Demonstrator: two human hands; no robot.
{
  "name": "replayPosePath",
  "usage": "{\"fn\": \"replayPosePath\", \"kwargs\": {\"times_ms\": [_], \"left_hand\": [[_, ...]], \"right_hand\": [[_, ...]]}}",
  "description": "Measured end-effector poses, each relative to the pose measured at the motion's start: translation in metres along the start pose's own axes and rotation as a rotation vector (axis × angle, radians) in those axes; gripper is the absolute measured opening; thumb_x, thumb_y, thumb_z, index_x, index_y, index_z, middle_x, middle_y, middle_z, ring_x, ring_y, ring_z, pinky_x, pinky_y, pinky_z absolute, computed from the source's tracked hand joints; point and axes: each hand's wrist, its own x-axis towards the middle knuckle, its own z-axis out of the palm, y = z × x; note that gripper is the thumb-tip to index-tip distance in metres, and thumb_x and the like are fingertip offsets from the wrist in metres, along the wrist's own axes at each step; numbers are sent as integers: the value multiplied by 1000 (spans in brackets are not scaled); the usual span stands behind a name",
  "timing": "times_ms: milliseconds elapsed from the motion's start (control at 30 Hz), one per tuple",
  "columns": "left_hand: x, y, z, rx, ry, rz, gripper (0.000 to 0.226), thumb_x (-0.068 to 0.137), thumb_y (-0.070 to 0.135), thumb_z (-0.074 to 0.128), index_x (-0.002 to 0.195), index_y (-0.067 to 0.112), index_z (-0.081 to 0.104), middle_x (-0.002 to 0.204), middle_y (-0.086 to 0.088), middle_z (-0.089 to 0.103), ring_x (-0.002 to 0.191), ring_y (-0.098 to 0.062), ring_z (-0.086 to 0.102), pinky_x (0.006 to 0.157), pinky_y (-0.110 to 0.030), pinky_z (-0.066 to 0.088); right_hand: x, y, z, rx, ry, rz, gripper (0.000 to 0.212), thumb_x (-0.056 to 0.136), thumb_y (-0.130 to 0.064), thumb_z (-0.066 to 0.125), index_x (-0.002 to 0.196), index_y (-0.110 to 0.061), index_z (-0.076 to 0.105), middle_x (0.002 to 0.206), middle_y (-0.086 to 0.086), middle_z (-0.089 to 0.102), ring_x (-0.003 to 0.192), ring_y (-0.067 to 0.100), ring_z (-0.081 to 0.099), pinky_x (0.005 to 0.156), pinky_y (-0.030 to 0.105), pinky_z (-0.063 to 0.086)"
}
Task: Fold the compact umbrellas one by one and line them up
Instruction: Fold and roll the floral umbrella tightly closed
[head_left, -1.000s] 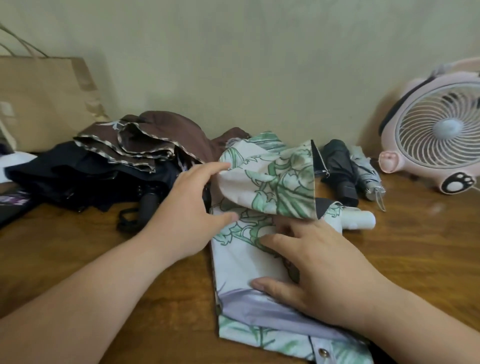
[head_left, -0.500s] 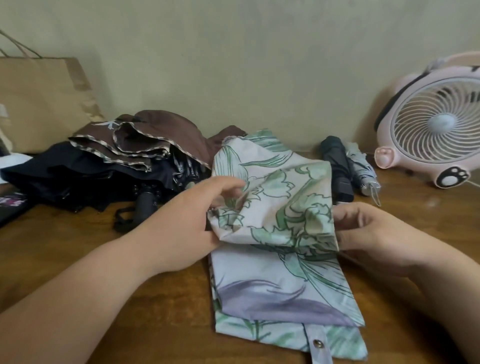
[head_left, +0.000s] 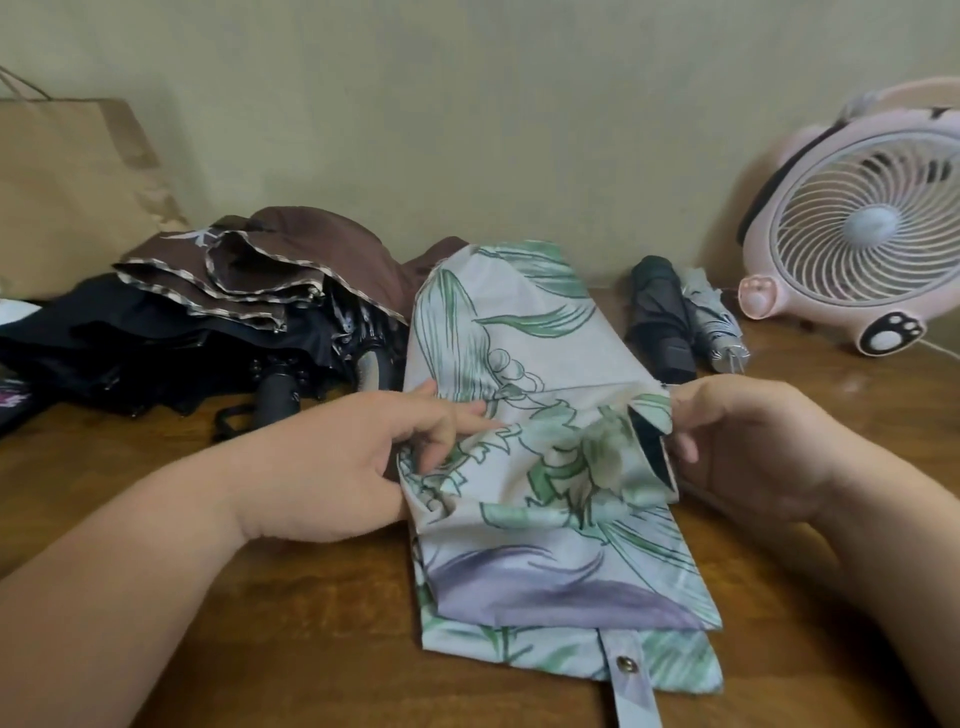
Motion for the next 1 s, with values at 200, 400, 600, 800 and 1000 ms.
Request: {"fn": "replayPosePath", "kwargs": {"times_ms": [200, 400, 600, 800, 1000], "left_hand": [[-6, 47, -30, -166, -9, -50, 75, 74, 95, 47, 143, 70, 34, 157, 42, 25, 152, 10, 4, 121, -21, 11], [-3, 72, -32, -134, 187, -185, 47, 95, 65, 38, 138, 51, 52, 135, 41, 45, 134, 21, 29, 121, -20, 19], [4, 81, -28, 57, 1, -221, 54, 98, 63, 41, 150, 55, 32, 157, 32, 5, 146, 9, -7, 123, -30, -2], [3, 82, -28, 80, -100, -229, 64, 89, 78, 19, 151, 63, 19, 163, 32, -21, 144, 10, -31, 115, -23, -24], [4, 87, -23, 139, -116, -206, 87, 76, 91, 17, 155, 59, -1, 166, 18, -28, 148, -7, -37, 122, -38, -23]], "right_hand": [[4, 1, -7, -44, 120, 55, 73, 50, -37, 89, 90, 15, 56, 91, 25, 60, 89, 39, 67, 79, 43, 60], [3, -5, -1, -113, 156, 120, 85, 57, -49, 86, 121, -3, 52, 115, 32, 53, 107, 44, 58, 95, 49, 50], [-11, -19, 17, -503, 171, 199, 57, 71, -51, 79, 91, 2, 75, 98, 30, 71, 83, 46, 65, 73, 42, 52], [-46, -51, 58, -973, 128, 350, 42, 78, -58, 70, 63, -19, 74, 65, 8, 64, 58, 22, 49, 60, 37, 40], [-83, 11, 101, -421, 408, 4, 62, 61, -34, 98, 95, -11, 51, 87, 27, 72, 70, 30, 65, 61, 37, 50]]}}
